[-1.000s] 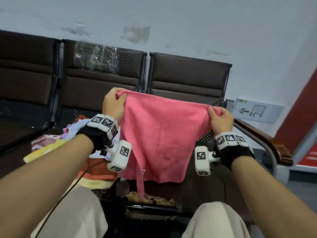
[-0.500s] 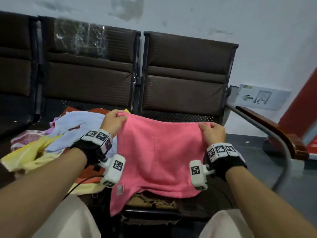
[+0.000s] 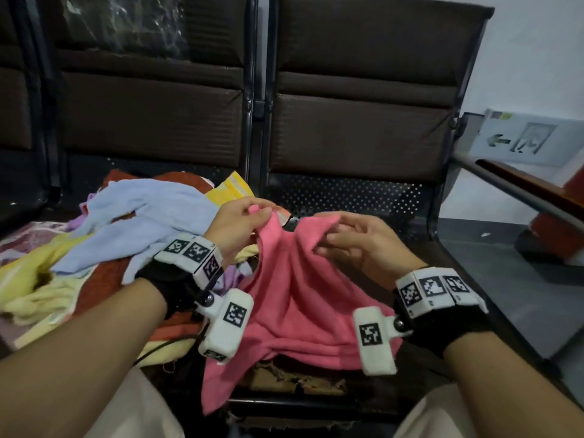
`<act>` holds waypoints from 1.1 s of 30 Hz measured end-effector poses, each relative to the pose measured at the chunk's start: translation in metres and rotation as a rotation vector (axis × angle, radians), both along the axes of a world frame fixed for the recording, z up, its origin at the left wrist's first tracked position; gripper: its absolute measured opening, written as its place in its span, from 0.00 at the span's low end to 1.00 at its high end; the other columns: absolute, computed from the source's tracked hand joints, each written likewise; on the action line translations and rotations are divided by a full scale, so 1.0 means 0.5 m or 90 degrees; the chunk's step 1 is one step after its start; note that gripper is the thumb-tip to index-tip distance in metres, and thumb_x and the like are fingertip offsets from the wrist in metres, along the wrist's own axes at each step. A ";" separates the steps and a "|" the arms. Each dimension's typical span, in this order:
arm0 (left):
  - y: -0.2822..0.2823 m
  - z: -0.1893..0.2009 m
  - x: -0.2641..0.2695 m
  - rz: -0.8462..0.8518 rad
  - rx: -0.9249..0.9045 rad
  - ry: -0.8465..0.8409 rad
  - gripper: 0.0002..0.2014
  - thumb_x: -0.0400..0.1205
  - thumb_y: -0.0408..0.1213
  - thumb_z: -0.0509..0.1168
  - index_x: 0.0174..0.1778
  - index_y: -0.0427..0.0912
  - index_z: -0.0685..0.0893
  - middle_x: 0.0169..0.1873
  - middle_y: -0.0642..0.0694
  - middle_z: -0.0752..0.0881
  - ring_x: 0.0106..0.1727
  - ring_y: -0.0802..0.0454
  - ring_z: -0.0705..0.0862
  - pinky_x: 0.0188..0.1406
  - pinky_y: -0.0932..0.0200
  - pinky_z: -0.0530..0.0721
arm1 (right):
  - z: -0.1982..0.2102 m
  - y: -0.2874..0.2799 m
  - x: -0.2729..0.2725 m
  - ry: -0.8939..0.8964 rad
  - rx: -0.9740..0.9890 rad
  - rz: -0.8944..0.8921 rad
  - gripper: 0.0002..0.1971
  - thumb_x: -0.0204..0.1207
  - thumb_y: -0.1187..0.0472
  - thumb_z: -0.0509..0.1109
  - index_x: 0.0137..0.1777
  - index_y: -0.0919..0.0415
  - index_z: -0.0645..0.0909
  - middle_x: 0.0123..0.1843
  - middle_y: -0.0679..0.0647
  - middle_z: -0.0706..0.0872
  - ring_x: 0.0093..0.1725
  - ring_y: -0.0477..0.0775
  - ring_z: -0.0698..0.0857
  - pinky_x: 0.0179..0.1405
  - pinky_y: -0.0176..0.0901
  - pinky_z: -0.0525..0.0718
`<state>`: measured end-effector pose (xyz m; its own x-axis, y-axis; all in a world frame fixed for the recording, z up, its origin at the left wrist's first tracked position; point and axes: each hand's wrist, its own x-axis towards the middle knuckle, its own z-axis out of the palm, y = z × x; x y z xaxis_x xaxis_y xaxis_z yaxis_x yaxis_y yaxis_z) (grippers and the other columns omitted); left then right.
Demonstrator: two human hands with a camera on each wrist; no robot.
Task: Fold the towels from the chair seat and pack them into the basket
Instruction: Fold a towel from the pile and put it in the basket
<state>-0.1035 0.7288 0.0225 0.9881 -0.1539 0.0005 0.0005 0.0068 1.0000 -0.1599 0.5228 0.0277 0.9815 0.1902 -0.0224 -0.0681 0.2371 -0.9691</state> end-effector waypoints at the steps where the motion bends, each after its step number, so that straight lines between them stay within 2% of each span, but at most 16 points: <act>1: -0.005 0.001 0.000 -0.014 0.000 0.018 0.11 0.82 0.24 0.59 0.43 0.39 0.86 0.27 0.51 0.85 0.29 0.58 0.82 0.27 0.66 0.82 | -0.011 0.004 0.006 -0.009 -0.084 -0.032 0.13 0.72 0.79 0.66 0.55 0.69 0.83 0.43 0.61 0.88 0.38 0.51 0.88 0.43 0.42 0.89; 3: -0.012 0.004 -0.001 -0.053 0.013 0.047 0.14 0.81 0.22 0.57 0.44 0.38 0.87 0.32 0.46 0.84 0.32 0.54 0.80 0.30 0.62 0.82 | -0.026 0.004 0.018 -0.073 -0.324 -0.136 0.10 0.75 0.78 0.64 0.51 0.69 0.85 0.39 0.62 0.87 0.36 0.50 0.84 0.39 0.43 0.85; 5: -0.015 0.003 -0.002 -0.079 0.038 0.053 0.14 0.81 0.21 0.56 0.49 0.37 0.87 0.39 0.44 0.83 0.32 0.53 0.80 0.32 0.61 0.83 | -0.027 0.004 0.025 -0.153 -0.445 -0.184 0.11 0.74 0.75 0.66 0.44 0.62 0.87 0.39 0.60 0.88 0.37 0.49 0.83 0.39 0.42 0.80; 7: -0.020 0.000 -0.003 -0.080 0.059 0.046 0.15 0.80 0.20 0.57 0.52 0.38 0.85 0.41 0.42 0.81 0.34 0.49 0.79 0.37 0.55 0.81 | -0.019 0.009 0.027 -0.244 -0.448 -0.202 0.13 0.72 0.71 0.68 0.36 0.51 0.86 0.38 0.51 0.89 0.38 0.45 0.84 0.41 0.39 0.80; 8: -0.022 -0.001 -0.003 -0.075 0.063 0.041 0.15 0.80 0.20 0.58 0.54 0.38 0.84 0.41 0.38 0.79 0.37 0.44 0.78 0.42 0.50 0.79 | -0.014 0.016 0.028 -0.293 -0.459 -0.207 0.11 0.70 0.66 0.70 0.34 0.48 0.84 0.38 0.46 0.87 0.39 0.42 0.84 0.42 0.36 0.79; 9: -0.024 -0.001 -0.003 -0.071 0.063 0.035 0.14 0.79 0.20 0.59 0.56 0.39 0.82 0.41 0.36 0.77 0.40 0.43 0.77 0.46 0.47 0.77 | -0.012 0.024 0.029 -0.326 -0.465 -0.205 0.07 0.69 0.60 0.70 0.32 0.47 0.83 0.38 0.45 0.85 0.40 0.40 0.83 0.44 0.34 0.79; 11: -0.027 0.001 -0.005 -0.066 0.061 0.025 0.12 0.79 0.23 0.63 0.56 0.39 0.79 0.40 0.34 0.77 0.42 0.42 0.77 0.48 0.45 0.77 | -0.017 0.037 0.032 -0.302 -0.436 -0.188 0.07 0.68 0.53 0.69 0.31 0.51 0.81 0.36 0.44 0.83 0.38 0.41 0.81 0.44 0.37 0.78; 13: -0.030 0.002 -0.008 -0.071 0.064 0.012 0.08 0.79 0.25 0.65 0.52 0.39 0.80 0.39 0.34 0.80 0.42 0.42 0.79 0.48 0.44 0.78 | -0.026 0.043 0.038 -0.247 -0.414 -0.172 0.09 0.71 0.55 0.71 0.32 0.56 0.80 0.31 0.45 0.81 0.35 0.42 0.78 0.41 0.45 0.77; 15: -0.031 0.002 -0.011 -0.074 0.078 -0.006 0.05 0.79 0.26 0.67 0.47 0.40 0.83 0.41 0.31 0.83 0.41 0.42 0.81 0.47 0.44 0.80 | -0.031 0.045 0.039 -0.242 -0.425 -0.170 0.09 0.73 0.56 0.73 0.34 0.60 0.82 0.30 0.50 0.83 0.33 0.45 0.78 0.39 0.48 0.77; 17: -0.029 0.001 -0.014 -0.076 0.090 -0.017 0.06 0.78 0.26 0.68 0.45 0.40 0.85 0.42 0.29 0.84 0.41 0.41 0.82 0.47 0.45 0.82 | -0.030 0.046 0.037 -0.260 -0.441 -0.181 0.09 0.71 0.55 0.77 0.35 0.59 0.85 0.31 0.49 0.85 0.33 0.44 0.80 0.38 0.44 0.78; 20: -0.028 0.001 -0.021 -0.100 0.090 -0.016 0.06 0.78 0.26 0.68 0.45 0.40 0.87 0.41 0.30 0.84 0.42 0.41 0.82 0.47 0.45 0.80 | -0.024 0.047 0.031 -0.281 -0.477 -0.198 0.07 0.68 0.54 0.80 0.35 0.55 0.88 0.30 0.45 0.86 0.32 0.37 0.81 0.37 0.34 0.76; 24: -0.030 0.005 -0.034 -0.141 0.075 -0.005 0.07 0.79 0.26 0.65 0.44 0.39 0.87 0.40 0.36 0.82 0.38 0.45 0.80 0.36 0.57 0.78 | -0.020 0.056 0.021 -0.289 -0.527 -0.212 0.06 0.68 0.54 0.80 0.37 0.55 0.89 0.31 0.45 0.87 0.32 0.37 0.81 0.36 0.28 0.74; 27: -0.029 0.009 -0.041 -0.137 0.042 0.028 0.08 0.81 0.26 0.62 0.49 0.33 0.87 0.27 0.47 0.82 0.25 0.58 0.81 0.25 0.65 0.81 | -0.019 0.061 0.018 -0.286 -0.554 -0.236 0.07 0.69 0.53 0.79 0.37 0.57 0.89 0.33 0.48 0.88 0.35 0.41 0.83 0.37 0.28 0.75; 29: -0.026 0.014 -0.048 -0.143 0.016 0.054 0.08 0.82 0.28 0.61 0.49 0.31 0.86 0.21 0.50 0.80 0.21 0.60 0.79 0.22 0.65 0.80 | -0.018 0.064 0.016 -0.280 -0.563 -0.240 0.07 0.69 0.53 0.79 0.36 0.56 0.88 0.32 0.47 0.87 0.34 0.39 0.82 0.36 0.26 0.74; 31: -0.020 0.018 -0.056 -0.154 0.013 0.052 0.09 0.82 0.31 0.63 0.50 0.29 0.85 0.27 0.44 0.79 0.26 0.56 0.79 0.24 0.65 0.79 | -0.018 0.068 0.012 -0.277 -0.563 -0.234 0.07 0.69 0.53 0.79 0.35 0.53 0.87 0.31 0.45 0.86 0.33 0.37 0.80 0.36 0.25 0.73; 33: -0.015 0.018 -0.062 -0.160 0.044 0.021 0.10 0.82 0.28 0.62 0.55 0.27 0.85 0.35 0.37 0.78 0.34 0.46 0.76 0.30 0.60 0.76 | -0.018 0.070 0.008 -0.273 -0.559 -0.229 0.07 0.69 0.52 0.79 0.35 0.52 0.87 0.31 0.44 0.86 0.33 0.36 0.81 0.37 0.26 0.74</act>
